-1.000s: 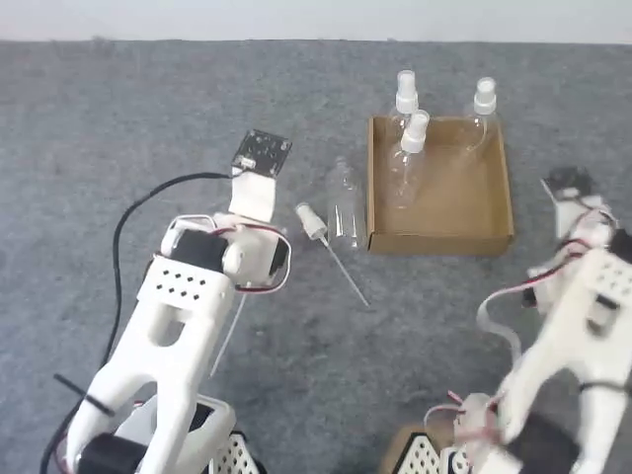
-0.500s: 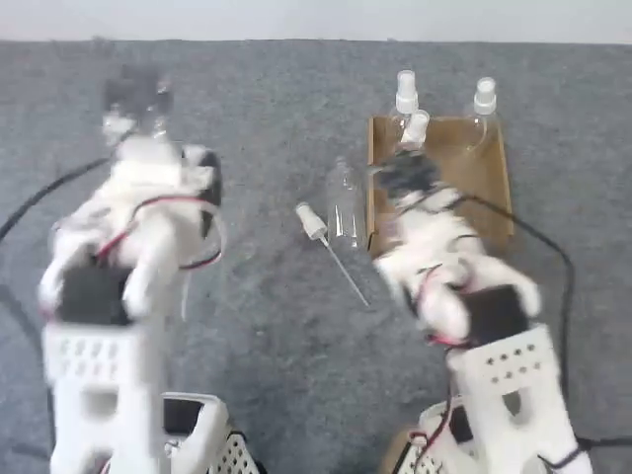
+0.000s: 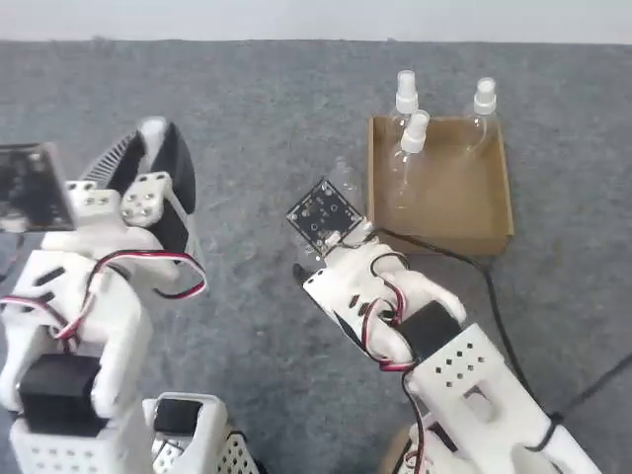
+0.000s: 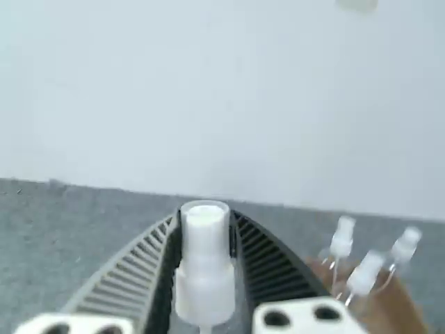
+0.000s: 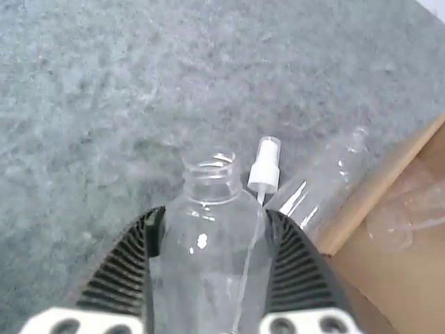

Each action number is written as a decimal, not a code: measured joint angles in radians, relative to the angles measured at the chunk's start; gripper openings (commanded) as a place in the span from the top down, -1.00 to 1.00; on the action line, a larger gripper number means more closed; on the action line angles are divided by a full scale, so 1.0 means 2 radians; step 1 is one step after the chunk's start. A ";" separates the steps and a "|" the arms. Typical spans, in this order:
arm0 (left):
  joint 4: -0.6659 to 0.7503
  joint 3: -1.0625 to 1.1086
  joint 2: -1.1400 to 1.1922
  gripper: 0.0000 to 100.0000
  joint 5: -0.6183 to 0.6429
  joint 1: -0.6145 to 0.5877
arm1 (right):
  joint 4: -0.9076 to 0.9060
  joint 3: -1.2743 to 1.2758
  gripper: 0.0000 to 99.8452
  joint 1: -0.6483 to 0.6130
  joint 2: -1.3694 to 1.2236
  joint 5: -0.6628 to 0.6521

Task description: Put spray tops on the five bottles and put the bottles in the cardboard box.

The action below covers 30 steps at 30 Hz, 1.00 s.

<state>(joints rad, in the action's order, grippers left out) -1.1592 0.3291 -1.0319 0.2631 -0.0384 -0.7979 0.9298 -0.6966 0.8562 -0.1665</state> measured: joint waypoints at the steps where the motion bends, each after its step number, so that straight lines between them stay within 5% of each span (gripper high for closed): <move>1: 0.012 0.000 0.000 0.98 0.010 0.001 | 0.011 0.006 0.99 -0.001 0.000 0.000; 11: 0.097 0.021 -0.004 0.98 0.074 -0.001 | 0.196 0.119 0.99 -0.060 0.001 0.004; 18: 0.163 0.103 0.002 0.98 0.077 0.019 | 0.191 0.134 0.99 -0.081 0.067 0.004; 30: 0.168 0.183 0.002 0.98 0.077 0.077 | 0.182 0.148 0.99 -0.081 0.090 0.023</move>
<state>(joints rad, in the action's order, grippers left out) -0.8232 0.6943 -1.0288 0.4166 0.1151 -0.4342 1.2259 -0.8592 1.0357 -0.1204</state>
